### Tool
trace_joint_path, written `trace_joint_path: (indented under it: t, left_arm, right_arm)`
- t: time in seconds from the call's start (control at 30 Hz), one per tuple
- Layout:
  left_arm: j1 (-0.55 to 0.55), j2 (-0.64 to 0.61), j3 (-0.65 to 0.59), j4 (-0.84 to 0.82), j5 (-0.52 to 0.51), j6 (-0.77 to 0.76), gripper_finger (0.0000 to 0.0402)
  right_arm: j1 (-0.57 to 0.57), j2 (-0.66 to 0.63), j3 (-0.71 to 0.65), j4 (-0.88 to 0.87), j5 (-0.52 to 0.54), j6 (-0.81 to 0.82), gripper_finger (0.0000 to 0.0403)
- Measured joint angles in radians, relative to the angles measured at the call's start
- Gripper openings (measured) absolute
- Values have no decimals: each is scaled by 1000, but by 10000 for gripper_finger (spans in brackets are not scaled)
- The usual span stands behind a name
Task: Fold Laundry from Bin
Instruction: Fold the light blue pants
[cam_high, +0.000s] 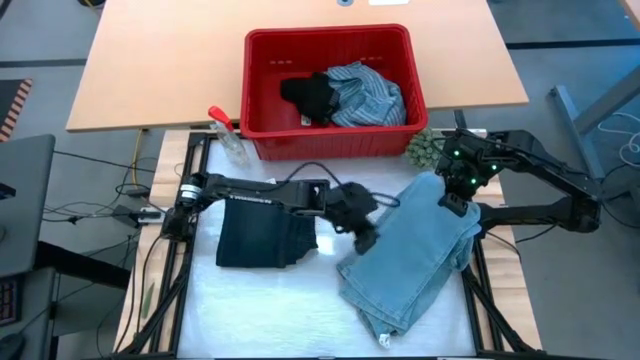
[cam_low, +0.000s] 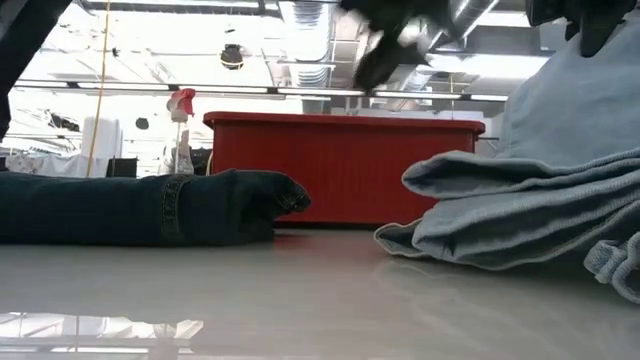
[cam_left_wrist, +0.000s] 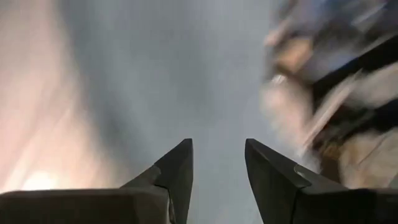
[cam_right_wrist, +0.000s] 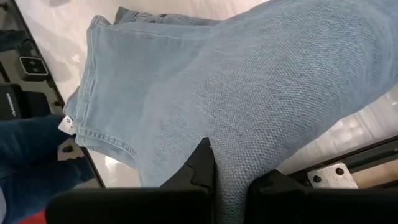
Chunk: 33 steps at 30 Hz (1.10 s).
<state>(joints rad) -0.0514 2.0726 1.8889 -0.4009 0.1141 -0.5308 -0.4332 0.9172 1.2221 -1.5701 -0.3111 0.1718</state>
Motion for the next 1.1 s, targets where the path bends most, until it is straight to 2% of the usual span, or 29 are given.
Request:
trace_joint_path:
  t: [0.13, 0.2, 0.3, 0.37, 0.57, 0.7, 0.83, 0.9, 0.97, 1.1]
  left_arm:
    - [-37, 68, 5, 297, 50, 77, 121]
    - [-52, 134, -3, 360, 76, 136, 115]
    - [-57, 217, -5, 488, 35, 222, 104]
    - [-53, 267, 19, 539, 31, 223, 98]
    - [-42, 429, 49, 494, 203, 75, 83]
    - [-46, 452, 63, 428, 267, 20, 74]
    - [-49, 460, 62, 346, 295, 42, 63]
    - [-49, 451, 61, 324, 299, 54, 58]
    - [-45, 438, 59, 288, 304, 55, 53]
    - [-29, 398, 58, 187, 307, 87, 46]
  right_arm:
    - [0, 1, 0, -1, -4, -13, 58]
    - [1, 1, 0, -1, -5, -13, 66]
    - [2, 0, 0, 1, -5, -15, 86]
    - [0, 5, 0, 7, -5, -15, 105]
    - [-1, 59, 54, 2, -8, 30, 189]
    - [-1, 71, 181, -3, 37, 104, 226]
    - [3, 70, 332, 2, 121, 176, 230]
    - [28, 39, 369, 5, 60, 253, 226]
    - [92, -18, 356, 4, -39, 366, 220]
    - [299, -179, 190, 0, -50, 693, 198]
